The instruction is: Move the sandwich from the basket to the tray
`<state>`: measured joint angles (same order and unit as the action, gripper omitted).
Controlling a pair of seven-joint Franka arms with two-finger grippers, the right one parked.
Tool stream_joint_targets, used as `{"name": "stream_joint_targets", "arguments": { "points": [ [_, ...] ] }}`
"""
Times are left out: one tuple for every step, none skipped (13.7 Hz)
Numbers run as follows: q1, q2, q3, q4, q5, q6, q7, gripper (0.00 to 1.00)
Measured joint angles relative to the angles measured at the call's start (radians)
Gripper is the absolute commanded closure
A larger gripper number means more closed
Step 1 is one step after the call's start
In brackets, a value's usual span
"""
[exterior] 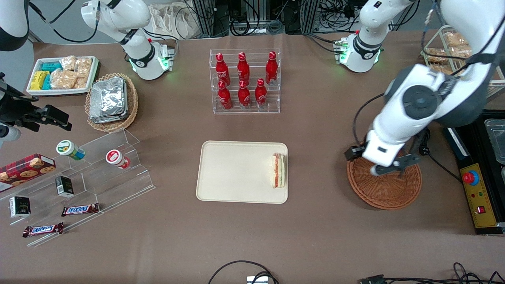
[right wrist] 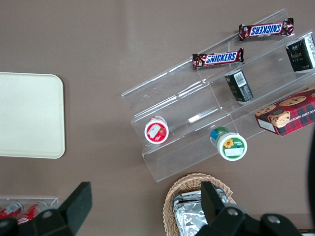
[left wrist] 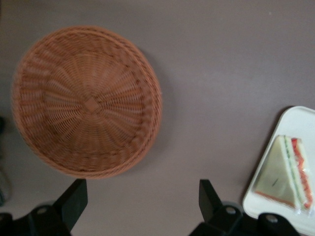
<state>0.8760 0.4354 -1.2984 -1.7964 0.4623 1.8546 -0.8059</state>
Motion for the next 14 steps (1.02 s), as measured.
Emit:
{"name": "stream_joint_targets", "arguments": {
  "points": [
    [0.111, 0.0, -0.094, -0.015, 0.0, -0.026, 0.029, 0.0],
    [0.21, 0.0, -0.184, -0.031, 0.0, -0.045, 0.046, 0.0],
    [0.29, -0.001, -0.261, -0.046, -0.001, -0.059, 0.052, 0.0],
    [0.34, -0.001, -0.309, -0.056, -0.001, -0.069, 0.054, 0.0],
    [0.358, -0.002, -0.328, -0.062, -0.001, -0.076, 0.054, 0.0],
    [0.359, -0.002, -0.331, -0.066, -0.001, -0.077, 0.054, 0.0],
    [0.358, -0.002, -0.332, -0.07, -0.001, -0.078, 0.054, 0.0],
    [0.356, -0.002, -0.331, -0.072, 0.0, -0.082, 0.054, 0.0],
    [0.35, -0.002, -0.327, -0.071, 0.002, -0.087, 0.054, 0.0],
    [0.331, -0.003, -0.303, -0.065, 0.005, -0.099, 0.062, 0.0],
    [0.291, -0.004, -0.254, -0.05, 0.006, -0.118, 0.079, 0.0],
    [0.239, -0.004, -0.193, -0.022, 0.006, -0.136, 0.094, 0.0],
    [0.187, -0.004, -0.133, 0.015, 0.006, -0.156, 0.108, 0.0],
    [0.142, -0.004, -0.081, 0.051, 0.006, -0.179, 0.127, 0.0]
  ]
}}
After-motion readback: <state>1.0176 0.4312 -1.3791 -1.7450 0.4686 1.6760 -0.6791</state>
